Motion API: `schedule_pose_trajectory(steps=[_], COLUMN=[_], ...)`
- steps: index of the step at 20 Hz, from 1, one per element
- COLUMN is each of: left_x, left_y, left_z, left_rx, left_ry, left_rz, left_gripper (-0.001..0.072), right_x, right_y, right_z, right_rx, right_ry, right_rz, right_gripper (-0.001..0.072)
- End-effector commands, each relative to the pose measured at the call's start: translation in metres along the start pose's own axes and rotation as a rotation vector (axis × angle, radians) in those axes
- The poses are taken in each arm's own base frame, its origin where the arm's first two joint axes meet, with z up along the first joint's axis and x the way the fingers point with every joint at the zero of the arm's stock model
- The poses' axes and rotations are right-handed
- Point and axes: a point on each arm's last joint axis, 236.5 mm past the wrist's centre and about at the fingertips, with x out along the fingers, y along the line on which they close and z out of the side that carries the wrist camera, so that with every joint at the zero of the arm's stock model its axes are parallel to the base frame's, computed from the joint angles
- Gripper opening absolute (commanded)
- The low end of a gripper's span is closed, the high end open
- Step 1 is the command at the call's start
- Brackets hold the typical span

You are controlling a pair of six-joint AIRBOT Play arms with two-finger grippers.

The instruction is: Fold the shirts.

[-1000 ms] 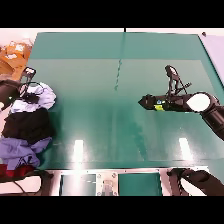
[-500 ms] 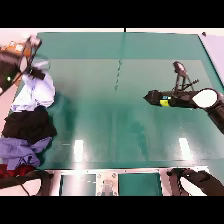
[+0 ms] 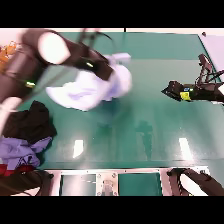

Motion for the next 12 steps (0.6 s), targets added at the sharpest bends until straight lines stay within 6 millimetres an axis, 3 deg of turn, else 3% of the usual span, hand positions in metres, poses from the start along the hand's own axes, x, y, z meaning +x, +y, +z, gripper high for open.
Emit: schedule_pose_trajectory(steps=[1, 2, 3, 5, 7, 9, 11, 12], left_x=[0.062, 0.075, 0.08, 0.071, 0.048, 0.023, 0.01, 0.011], left_y=[-0.086, -0.09, -0.083, -0.05, 0.022, 0.096, 0.149, 0.166], left_z=[-0.032, -0.04, -0.045, -0.044, -0.055, -0.092, -0.137, -0.155], left_rx=[-0.048, -0.082, -0.135, -0.171, -0.214, -0.374, -0.544, -0.617], left_ry=[0.131, 0.161, 0.185, 0.194, 0.249, 0.341, 0.393, 0.388], left_rz=[-0.247, -0.27, -0.257, -0.209, -0.088, 0.011, 0.054, 0.061], left_gripper=[0.0059, 0.0403, 0.0593, 0.0598, 0.0598, 0.0598, 0.0599, 0.0599], right_x=[-0.004, -0.004, -0.006, -0.017, -0.027, -0.03, -0.022, -0.014], right_y=[-0.005, -0.004, -0.004, -0.01, -0.025, -0.048, -0.066, -0.073], right_z=[-0.007, -0.007, -0.006, 0.0, 0.006, 0.001, -0.014, -0.027], right_rx=[0.009, 0.008, 0.007, 0.024, 0.066, 0.13, 0.16, 0.18], right_ry=[0.038, 0.04, 0.04, 0.04, 0.034, 0.052, 0.084, 0.115], right_rz=[-0.008, -0.007, -0.008, -0.017, -0.039, -0.068, -0.087, -0.094], right_gripper=[0.0208, 0.0318, 0.0433, 0.0502, 0.0502, 0.0501, 0.0493, 0.0493])
